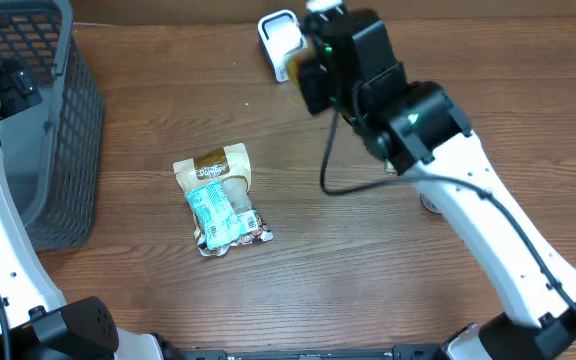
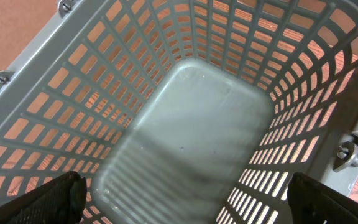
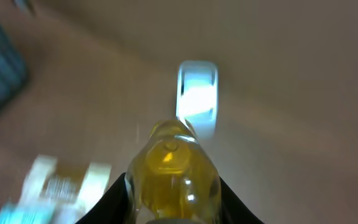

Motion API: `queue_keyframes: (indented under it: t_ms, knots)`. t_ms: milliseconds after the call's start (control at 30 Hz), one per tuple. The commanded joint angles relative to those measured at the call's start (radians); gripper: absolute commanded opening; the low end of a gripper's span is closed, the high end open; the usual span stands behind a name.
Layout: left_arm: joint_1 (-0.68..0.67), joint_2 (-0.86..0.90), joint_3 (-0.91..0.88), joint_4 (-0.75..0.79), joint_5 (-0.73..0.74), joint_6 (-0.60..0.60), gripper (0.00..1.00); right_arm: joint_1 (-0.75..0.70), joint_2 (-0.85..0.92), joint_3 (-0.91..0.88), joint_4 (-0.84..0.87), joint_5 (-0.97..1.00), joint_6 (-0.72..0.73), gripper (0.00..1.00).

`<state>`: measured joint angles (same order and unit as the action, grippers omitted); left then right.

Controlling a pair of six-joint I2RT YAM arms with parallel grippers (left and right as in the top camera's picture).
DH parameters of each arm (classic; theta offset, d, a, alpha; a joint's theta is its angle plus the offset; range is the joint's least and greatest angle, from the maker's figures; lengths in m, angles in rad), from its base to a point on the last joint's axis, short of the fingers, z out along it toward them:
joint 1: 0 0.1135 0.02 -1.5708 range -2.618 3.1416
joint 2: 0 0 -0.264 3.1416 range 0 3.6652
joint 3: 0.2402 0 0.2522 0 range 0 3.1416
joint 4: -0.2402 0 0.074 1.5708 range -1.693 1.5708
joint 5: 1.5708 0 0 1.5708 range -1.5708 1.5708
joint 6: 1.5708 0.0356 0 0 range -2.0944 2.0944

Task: Scan the item barcode
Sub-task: 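Lift the yellow bottle and carry it up toward the white scanner, then hold the yellow bottle over the white scanner with the right gripper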

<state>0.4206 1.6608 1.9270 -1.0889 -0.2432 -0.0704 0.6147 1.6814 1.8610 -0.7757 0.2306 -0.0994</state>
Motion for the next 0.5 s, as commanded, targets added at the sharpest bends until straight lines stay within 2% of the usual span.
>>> queue_keyframes:
  t_ms: [0,100,333,467]
  knots:
    - [-0.003,0.0,0.014,0.0,0.008,0.019,1.0,0.072,-0.031,0.043,0.109,0.185,-0.319,0.04]
    - [-0.003,0.0,0.014,0.0,0.008,0.019,1.0,0.09,-0.013,0.042,0.181,0.188,-0.439,0.04]
    - [-0.003,0.0,0.014,0.0,0.008,0.019,1.0,0.082,0.093,0.042,0.293,0.188,-0.454,0.04]
    - [-0.003,0.0,0.014,0.0,0.008,0.019,1.0,0.082,0.175,0.042,0.367,0.189,-0.573,0.04]
